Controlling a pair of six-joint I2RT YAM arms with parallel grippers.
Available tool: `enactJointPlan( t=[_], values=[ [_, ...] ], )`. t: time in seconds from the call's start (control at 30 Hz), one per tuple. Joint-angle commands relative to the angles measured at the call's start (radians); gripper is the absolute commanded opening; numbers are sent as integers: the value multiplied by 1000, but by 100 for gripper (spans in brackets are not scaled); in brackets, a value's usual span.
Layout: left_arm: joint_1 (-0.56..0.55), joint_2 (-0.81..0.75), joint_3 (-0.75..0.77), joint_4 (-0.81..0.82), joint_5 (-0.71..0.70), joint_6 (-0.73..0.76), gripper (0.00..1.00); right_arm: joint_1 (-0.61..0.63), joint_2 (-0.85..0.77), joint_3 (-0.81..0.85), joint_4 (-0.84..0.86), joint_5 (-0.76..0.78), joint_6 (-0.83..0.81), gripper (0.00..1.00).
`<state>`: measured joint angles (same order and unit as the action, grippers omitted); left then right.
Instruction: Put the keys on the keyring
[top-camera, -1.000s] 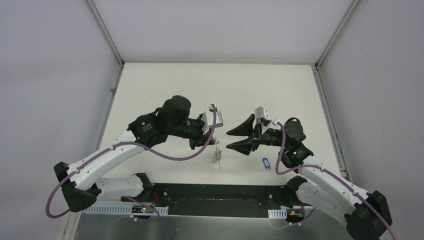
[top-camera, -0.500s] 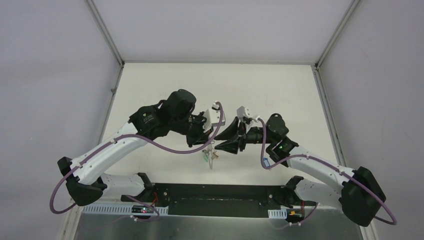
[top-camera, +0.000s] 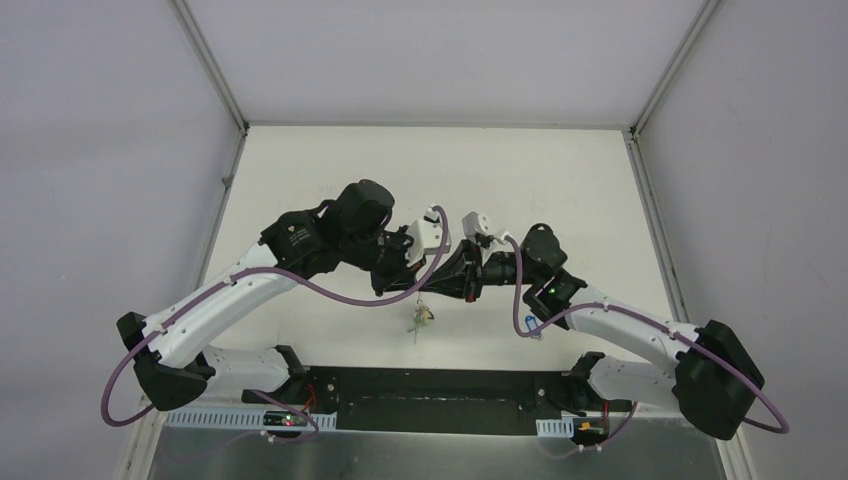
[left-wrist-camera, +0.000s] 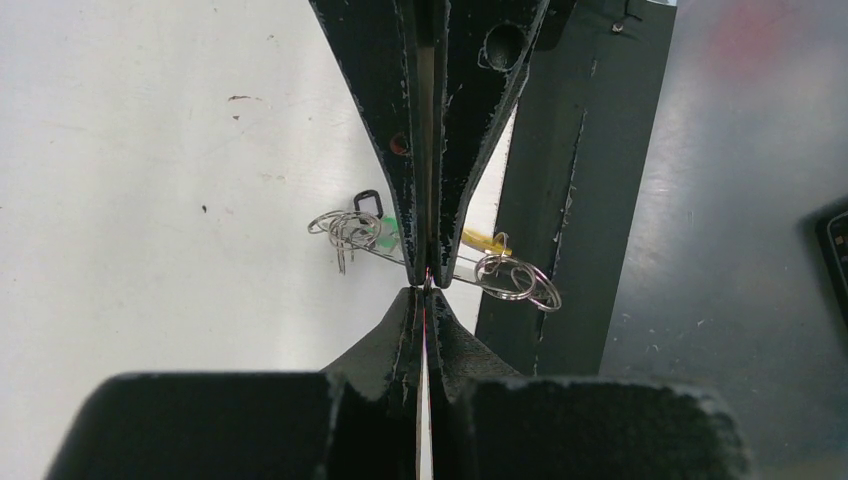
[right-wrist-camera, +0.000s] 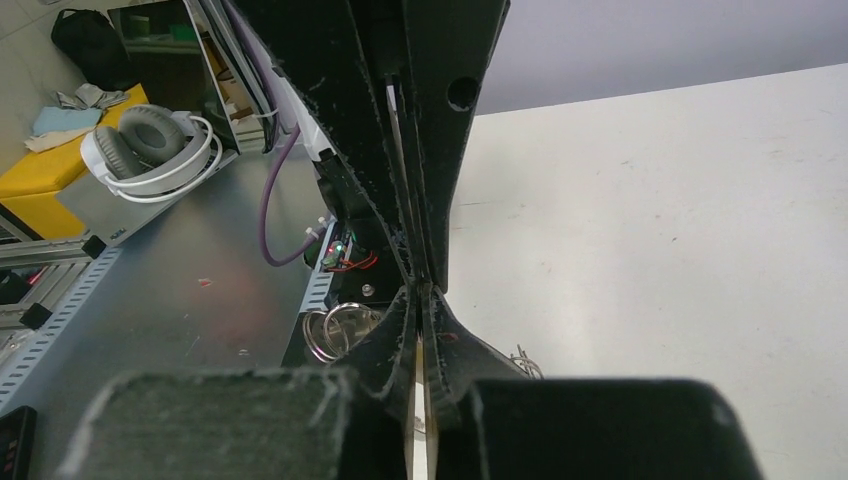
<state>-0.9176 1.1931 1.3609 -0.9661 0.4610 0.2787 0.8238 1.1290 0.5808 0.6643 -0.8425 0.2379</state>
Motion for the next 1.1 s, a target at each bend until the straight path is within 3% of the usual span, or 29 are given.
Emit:
enactJointPlan(
  t=[0.0,0.13,0.3,0.37,0.67,0.77,1.07],
  values=[
    [-10,-5,49,29,1,20,0,6,-34,22,-12,19,-38,0],
    [-10,-12,49,29,-10,22,0,6,-59,14,-40,33,-55,0],
    [-10,-41,35,37,-36,4,27,6,-89,-8,-6,43,-42,0],
    [-10,-69,9,66,-41,-13,31,6,-101,-19,14,44,-33,0],
    [-10,-346,-285,439,-80,-160,56,6,-167,-80,136,58,4,0],
    [-10,-436,-413,611,-44,-211,57,6,-184,-82,141,56,2,0],
    [-10,-541,-670,1072,34,-311,46,6,-205,-85,224,52,28,0]
  ],
)
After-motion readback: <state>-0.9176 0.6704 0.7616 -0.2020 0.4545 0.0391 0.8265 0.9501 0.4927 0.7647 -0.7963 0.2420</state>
